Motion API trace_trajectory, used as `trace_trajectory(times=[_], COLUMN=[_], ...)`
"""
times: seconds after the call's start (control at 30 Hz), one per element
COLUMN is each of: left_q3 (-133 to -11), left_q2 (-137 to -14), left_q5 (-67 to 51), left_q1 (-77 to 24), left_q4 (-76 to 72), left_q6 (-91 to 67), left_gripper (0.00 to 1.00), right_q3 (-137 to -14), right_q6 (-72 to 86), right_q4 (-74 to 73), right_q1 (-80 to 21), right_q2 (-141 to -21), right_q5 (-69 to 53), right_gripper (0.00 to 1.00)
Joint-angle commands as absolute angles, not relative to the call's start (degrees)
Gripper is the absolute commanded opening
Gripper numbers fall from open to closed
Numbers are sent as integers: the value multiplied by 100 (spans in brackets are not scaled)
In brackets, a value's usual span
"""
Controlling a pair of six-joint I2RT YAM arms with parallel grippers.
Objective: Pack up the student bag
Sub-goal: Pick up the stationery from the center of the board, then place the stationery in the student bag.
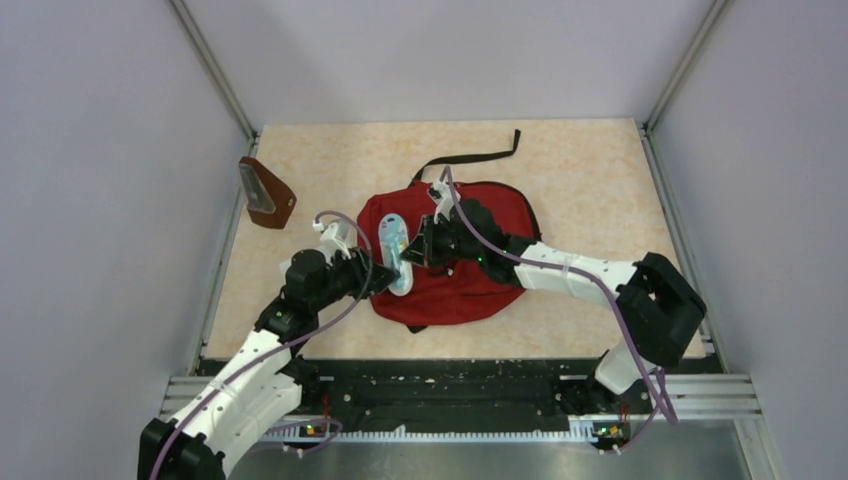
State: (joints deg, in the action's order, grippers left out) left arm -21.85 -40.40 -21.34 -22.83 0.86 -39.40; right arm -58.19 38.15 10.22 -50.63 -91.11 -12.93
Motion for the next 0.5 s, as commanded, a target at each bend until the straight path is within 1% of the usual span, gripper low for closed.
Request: trace_trajectory(times=[0.0,0.03,0.07,0.13,0.3,0.47], left_q3=[-2633,-2686,-2748,-2909,-3617,-4580], left_q2=[-4208,-4272,-4350,-4514,-5298,-6330], left_q5=[-2210,-2153,-2082,-1866,-1063,-322], left_q1=[-2461,-2491,-2536,-2644,-3094,-3630], left_q4=[-374,-362,-353,-343,-62,493], left_q6=[-3777,-3758,-3739,-3698,-3592,-3449], left_gripper=[45,49,57,64,68,73], right_q3=[-5783,-5774,-5781,-5812,-5774,-5596], right_q6=[3565,3454,3344,3137,2697,2539], right_q4=[1028,918,746,455,-172,-479], right_q1=[-5086,-5063,-5013,-4812,-4218,-3727], right_q2=[-8486,-8350,-8202,-7930,-7375,-7216], right_q5=[-365,-191,-60,152,389,145], right_gripper=[0,0,0,0,0,0])
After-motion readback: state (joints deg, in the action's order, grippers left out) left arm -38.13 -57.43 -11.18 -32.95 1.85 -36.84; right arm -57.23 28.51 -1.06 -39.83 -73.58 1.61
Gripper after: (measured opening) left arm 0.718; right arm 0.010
